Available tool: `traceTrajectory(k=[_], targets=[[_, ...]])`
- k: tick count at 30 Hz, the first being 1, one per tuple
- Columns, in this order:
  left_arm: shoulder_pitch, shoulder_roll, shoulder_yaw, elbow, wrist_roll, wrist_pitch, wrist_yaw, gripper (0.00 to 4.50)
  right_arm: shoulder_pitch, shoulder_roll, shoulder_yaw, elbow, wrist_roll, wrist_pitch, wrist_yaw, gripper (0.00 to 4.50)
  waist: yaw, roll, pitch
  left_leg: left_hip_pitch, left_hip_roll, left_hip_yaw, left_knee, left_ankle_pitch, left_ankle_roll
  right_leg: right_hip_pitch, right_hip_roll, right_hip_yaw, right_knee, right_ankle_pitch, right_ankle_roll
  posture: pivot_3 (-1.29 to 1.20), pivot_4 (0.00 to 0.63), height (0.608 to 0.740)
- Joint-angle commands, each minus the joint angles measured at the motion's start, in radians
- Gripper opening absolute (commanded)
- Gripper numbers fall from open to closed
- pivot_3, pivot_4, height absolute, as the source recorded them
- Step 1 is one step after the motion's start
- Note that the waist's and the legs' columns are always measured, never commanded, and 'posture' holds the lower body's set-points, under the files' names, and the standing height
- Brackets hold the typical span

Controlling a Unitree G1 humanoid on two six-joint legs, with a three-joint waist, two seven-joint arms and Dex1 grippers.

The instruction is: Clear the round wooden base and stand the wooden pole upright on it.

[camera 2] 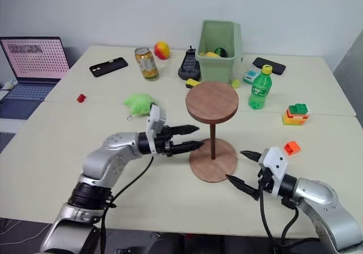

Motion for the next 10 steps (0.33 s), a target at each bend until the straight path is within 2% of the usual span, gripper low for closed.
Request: traceTrajectory(k=[1, 3, 5, 8, 10], targets=[[-0.045, 0.165, 0.047, -0.025, 0.007, 0.026, -0.123, 4.47, -0.051, -0.060, -0.026, 0.041, 0.015, -0.009, 0.084, 4.50, -0.003, 0.000, 0.004, 0.001, 0.000, 0.000, 0.000, 0.000, 0.000, 0.001, 0.000, 0.000, 0.001, 0.000, 0.000, 0.00, 0.150, 0.740], [-0.064, 0.279, 0.062, -0.008, 0.012, 0.080, -0.165, 4.47, -0.100, -0.101, -0.042, 0.084, 0.039, 0.007, 0.139, 4.50, -0.008, 0.001, 0.007, 0.002, -0.002, 0.000, 0.000, 0.000, 0.001, 0.001, 0.001, -0.002, 0.001, 0.001, 0.000, 0.00, 0.150, 0.740], [-0.053, 0.371, 0.067, -0.006, 0.049, 0.063, -0.192, 4.47, -0.149, -0.138, -0.049, 0.127, 0.059, 0.021, 0.189, 4.50, -0.015, 0.001, 0.009, 0.002, -0.002, 0.000, 0.001, 0.000, 0.001, 0.001, 0.002, -0.003, 0.001, 0.000, 0.000, 0.00, 0.150, 0.740], [-0.002, 0.446, 0.120, -0.001, 0.082, 0.038, -0.157, 4.47, -0.222, -0.191, -0.056, 0.195, 0.094, 0.056, 0.268, 4.50, -0.019, 0.003, 0.010, 0.002, -0.001, 0.000, 0.000, 0.000, 0.001, 0.001, 0.002, -0.002, 0.000, 0.000, 0.000, 0.00, 0.150, 0.740], [0.029, 0.471, 0.108, 0.001, 0.122, 0.018, -0.153, 4.47, -0.255, -0.207, -0.046, 0.234, 0.100, 0.067, 0.306, 4.50, -0.019, 0.003, 0.010, 0.001, 0.000, 0.000, -0.001, -0.001, 0.002, 0.000, 0.002, -0.002, -0.001, 0.000, 0.000, 0.00, 0.150, 0.740]])
